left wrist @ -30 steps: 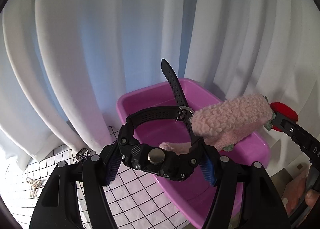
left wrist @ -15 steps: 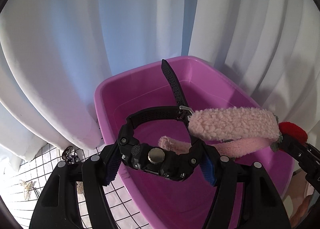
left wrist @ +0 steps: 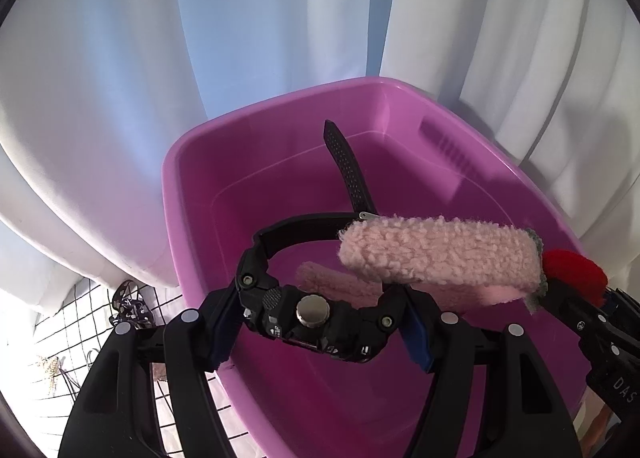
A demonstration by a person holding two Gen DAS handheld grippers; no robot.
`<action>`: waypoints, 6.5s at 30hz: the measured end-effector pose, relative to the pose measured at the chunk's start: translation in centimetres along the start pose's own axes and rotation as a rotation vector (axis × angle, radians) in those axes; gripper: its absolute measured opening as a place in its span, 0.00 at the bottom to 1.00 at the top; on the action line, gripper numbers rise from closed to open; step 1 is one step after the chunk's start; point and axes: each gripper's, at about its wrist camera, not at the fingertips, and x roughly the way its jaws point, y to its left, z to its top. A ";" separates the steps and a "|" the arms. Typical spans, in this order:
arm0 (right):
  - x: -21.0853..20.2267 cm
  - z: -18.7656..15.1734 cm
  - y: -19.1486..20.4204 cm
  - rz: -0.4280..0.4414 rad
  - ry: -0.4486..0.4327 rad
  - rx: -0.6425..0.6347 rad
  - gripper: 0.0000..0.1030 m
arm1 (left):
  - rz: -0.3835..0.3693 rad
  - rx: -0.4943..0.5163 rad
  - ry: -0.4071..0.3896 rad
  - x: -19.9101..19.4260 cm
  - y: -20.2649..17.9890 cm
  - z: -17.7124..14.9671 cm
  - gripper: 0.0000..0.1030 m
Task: Organize jewelry
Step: 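Open both tools to drop the watch and headband into the pink tub, then move both tools back over the table toward the remaining jewelry, then close the right tool on the beige pompom keychain while the left tool approaches the silver bangle, then grasp the large silver bangle with the left tool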
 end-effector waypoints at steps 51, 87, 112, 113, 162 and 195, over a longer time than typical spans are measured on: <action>-4.8 -5.0 10.9 0.103 -0.048 -0.192 0.69 | 0.130 -0.191 -0.103 -10.2 10.9 -7.8 0.90; 2.6 -12.9 26.3 0.317 0.181 -0.517 0.69 | 0.438 -0.664 0.031 -16.3 29.5 -26.6 0.90; 12.3 -14.5 26.7 0.306 0.236 -0.564 0.69 | 0.401 -0.764 0.203 -6.0 26.5 -32.9 0.90; 12.7 -14.5 26.8 0.307 0.236 -0.565 0.69 | 0.400 -0.766 0.202 -5.8 26.5 -32.9 0.90; 25.0 -13.4 32.8 0.194 0.238 -0.599 0.69 | 0.488 -0.765 0.161 -3.3 26.3 -32.9 0.94; 19.1 -13.9 29.5 0.305 0.211 -0.562 0.62 | 0.447 -0.683 0.093 -5.4 26.5 -30.5 0.68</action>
